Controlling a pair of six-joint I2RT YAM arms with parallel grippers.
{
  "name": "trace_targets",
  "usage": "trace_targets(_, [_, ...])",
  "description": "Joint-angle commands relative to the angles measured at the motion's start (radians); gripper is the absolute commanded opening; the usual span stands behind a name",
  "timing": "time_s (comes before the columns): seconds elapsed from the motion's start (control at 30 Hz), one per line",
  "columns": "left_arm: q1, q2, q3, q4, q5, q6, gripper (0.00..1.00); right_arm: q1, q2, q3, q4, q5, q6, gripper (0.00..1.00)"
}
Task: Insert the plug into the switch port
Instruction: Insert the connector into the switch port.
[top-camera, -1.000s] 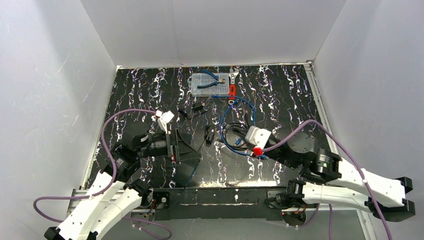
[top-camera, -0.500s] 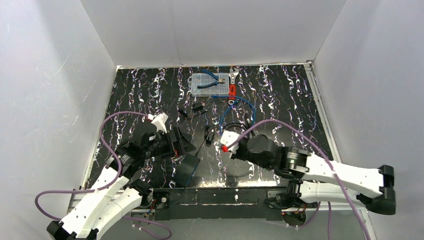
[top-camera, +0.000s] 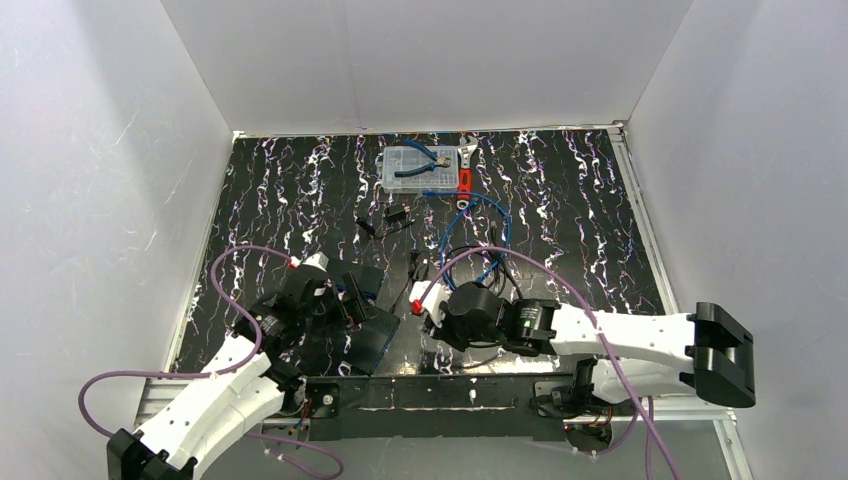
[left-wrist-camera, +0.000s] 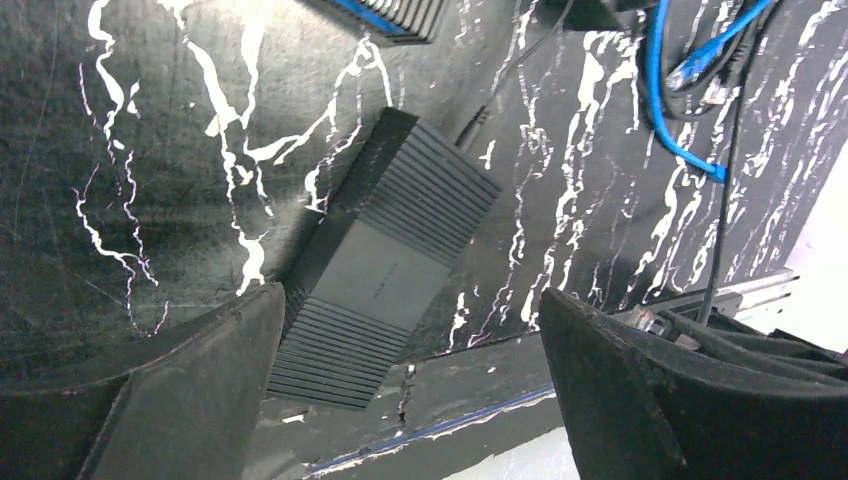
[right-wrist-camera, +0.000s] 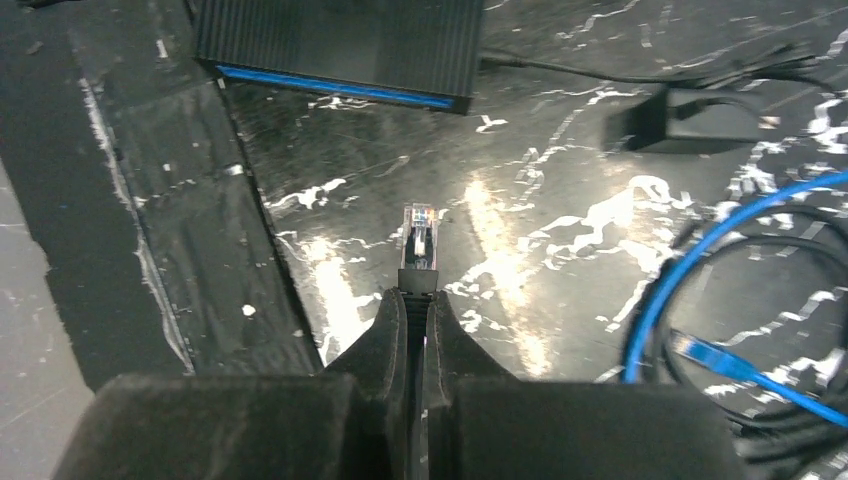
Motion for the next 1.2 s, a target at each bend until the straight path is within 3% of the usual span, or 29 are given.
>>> trace_targets(0.0, [-0.004, -0.004, -0.043, 0.013, -0.003, -0.031, 0.98, 0.027, 0.034, -0.035, 0.149, -0.095, 0.087, 0.01])
trace_targets(0.33, [-0.004, -0.028, -0.153, 0.037, 0.110, -0.077, 0.98, 0.081, 0.131, -0.075, 0.318, -0.154, 0.103, 0.01])
trace_targets(0.6, [-0.004, 0.017, -0.228, 0.161, 0.270, -0.070, 0.98, 0.087, 0.212, -0.063, 0.356, -0.162, 0.109, 0.01])
trace_targets(1.17, [-0.004, 0.127, -0.226, 0.269, 0.358, -0.038, 0.79, 0.087, 0.282, -0.069, 0.353, -0.182, 0.104, 0.01])
